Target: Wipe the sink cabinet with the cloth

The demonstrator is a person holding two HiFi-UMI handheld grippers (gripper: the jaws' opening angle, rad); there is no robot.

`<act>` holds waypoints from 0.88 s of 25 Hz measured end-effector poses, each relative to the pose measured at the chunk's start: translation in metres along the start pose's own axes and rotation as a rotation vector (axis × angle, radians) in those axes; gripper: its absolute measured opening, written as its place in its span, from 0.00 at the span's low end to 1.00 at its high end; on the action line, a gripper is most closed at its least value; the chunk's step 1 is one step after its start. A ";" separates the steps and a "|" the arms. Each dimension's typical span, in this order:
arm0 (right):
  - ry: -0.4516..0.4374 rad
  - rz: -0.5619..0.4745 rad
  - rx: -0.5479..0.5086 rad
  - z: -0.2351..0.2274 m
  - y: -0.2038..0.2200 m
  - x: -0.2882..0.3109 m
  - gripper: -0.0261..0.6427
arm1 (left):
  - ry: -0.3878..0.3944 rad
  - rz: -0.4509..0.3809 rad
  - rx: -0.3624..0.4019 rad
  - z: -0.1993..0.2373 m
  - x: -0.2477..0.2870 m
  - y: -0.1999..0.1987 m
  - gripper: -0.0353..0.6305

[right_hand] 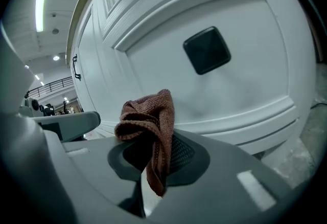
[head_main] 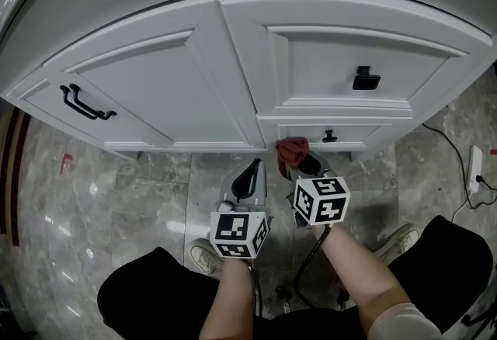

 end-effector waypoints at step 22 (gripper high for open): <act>0.277 -0.045 0.134 -0.131 -0.007 -0.096 0.17 | 0.165 0.032 0.050 -0.091 0.042 0.009 0.05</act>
Point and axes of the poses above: the fingertips, and each gripper's own axes: x forward along the fingers, z to its left, y out of its underside, the point moved 7 cm from there along -x, backward along the fingers, and after that the axes turned 8 degrees about -x, right-handed, at the moved point
